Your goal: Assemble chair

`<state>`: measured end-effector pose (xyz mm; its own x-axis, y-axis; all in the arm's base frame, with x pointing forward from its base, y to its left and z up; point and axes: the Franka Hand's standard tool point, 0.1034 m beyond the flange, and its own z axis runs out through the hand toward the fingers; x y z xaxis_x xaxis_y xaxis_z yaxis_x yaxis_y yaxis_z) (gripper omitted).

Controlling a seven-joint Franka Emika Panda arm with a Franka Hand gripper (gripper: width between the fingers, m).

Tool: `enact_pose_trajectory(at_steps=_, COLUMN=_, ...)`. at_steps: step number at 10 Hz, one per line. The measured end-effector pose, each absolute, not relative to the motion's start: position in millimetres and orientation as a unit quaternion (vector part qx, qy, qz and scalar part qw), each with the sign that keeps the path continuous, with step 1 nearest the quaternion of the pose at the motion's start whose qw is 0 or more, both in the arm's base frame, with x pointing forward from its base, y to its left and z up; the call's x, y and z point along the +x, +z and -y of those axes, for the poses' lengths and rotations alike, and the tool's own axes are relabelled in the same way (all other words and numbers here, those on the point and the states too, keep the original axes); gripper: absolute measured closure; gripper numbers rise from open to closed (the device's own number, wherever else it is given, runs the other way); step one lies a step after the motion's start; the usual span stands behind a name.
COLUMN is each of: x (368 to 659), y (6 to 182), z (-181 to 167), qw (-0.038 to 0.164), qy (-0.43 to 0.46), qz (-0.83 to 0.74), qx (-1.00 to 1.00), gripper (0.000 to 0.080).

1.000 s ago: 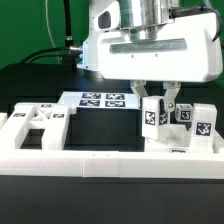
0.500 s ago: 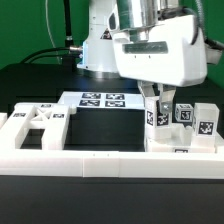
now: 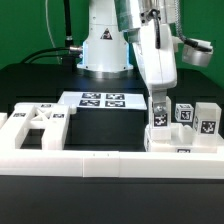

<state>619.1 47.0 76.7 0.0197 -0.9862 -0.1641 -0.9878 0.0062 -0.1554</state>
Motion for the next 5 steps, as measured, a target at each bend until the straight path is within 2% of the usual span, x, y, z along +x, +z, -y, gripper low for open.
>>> enact_pose_trajectory(at_steps=1, x=618.2, y=77.0, z=-49.9, qw=0.109, qy=0.011, qz=-0.683, qx=-0.722, gripper=0.0328)
enact_pose_trajectory(at_steps=2, x=619.7, y=79.4, z=-53.6, qw=0.107, qy=0.014, qz=-0.671, qx=-0.734, gripper=0.0191)
enact_pose_trajectory(at_steps=5, x=623.0, y=82.2, z=-55.0, qw=0.103, qy=-0.006, qz=-0.545, qx=-0.832, gripper=0.0152)
